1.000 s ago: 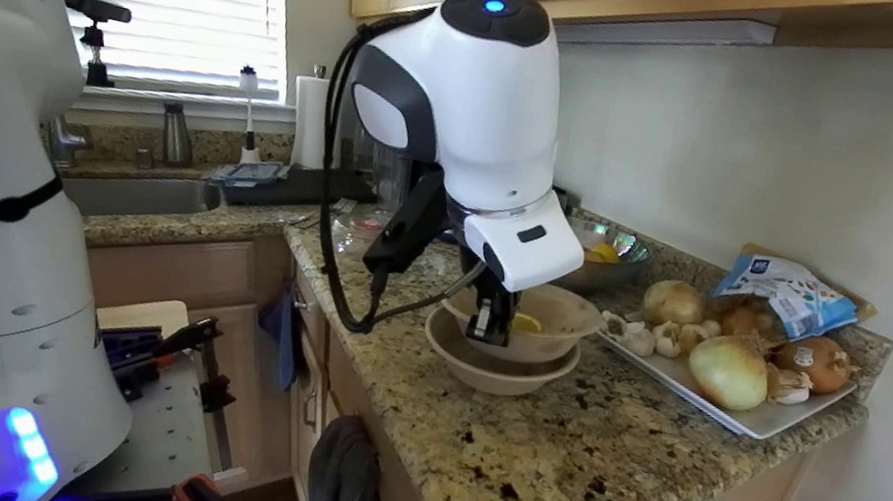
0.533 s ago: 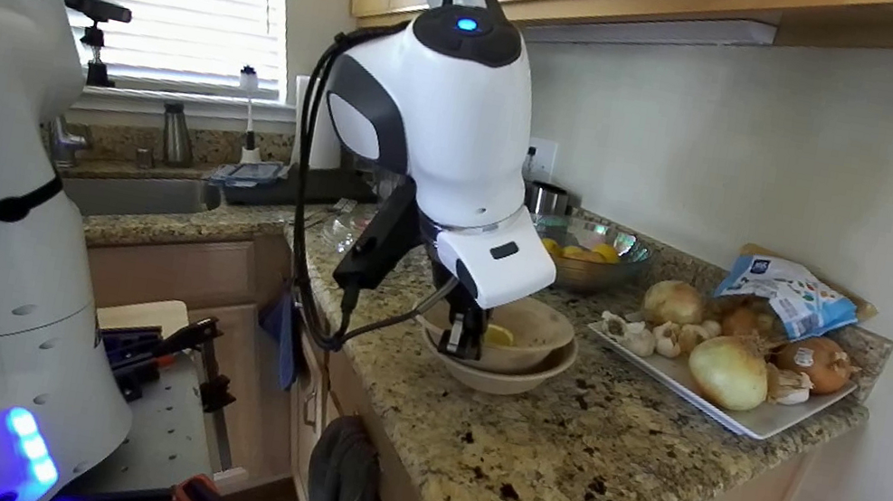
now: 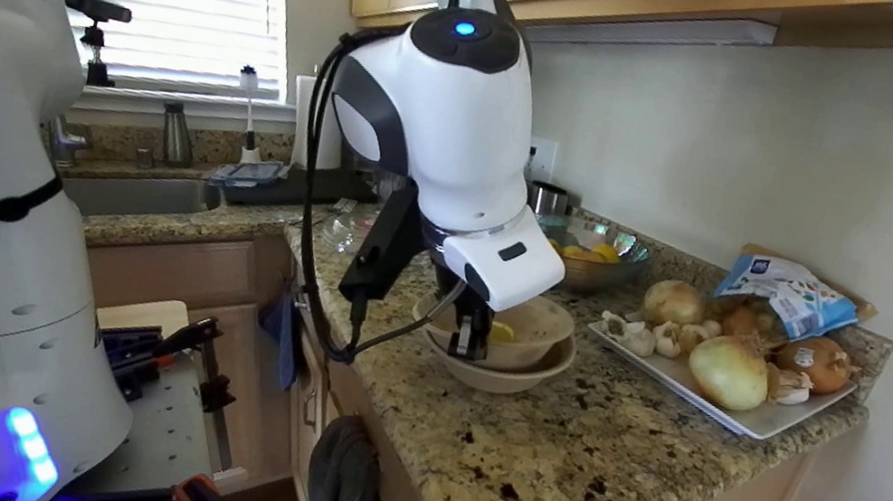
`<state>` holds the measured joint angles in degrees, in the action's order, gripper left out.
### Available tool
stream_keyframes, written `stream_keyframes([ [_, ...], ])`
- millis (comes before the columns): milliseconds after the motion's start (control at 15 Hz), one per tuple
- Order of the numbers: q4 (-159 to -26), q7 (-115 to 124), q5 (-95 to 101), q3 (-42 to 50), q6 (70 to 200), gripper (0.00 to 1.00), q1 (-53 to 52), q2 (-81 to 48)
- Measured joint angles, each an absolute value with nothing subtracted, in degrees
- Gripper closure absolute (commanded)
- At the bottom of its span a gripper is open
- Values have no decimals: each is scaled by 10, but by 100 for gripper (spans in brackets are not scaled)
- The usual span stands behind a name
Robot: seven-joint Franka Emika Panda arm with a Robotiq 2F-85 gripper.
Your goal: Pick the bowl on the left and place it in the bowl on the right
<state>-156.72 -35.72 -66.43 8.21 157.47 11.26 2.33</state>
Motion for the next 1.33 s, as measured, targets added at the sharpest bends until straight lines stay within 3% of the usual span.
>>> stream_keyframes([
  [600, -1538, -387, -704, 70, 1573, 98, 107, -16],
  [667, -1536, -388, -705, 70, 1573, 93, 107, -22],
  [733, -1534, -390, -705, 70, 1573, 71, 107, -27],
  [933, -1526, -392, -705, 70, 1573, 62, 107, -39],
  [1333, -1522, -392, -678, 70, 1568, 24, 107, -22],
])
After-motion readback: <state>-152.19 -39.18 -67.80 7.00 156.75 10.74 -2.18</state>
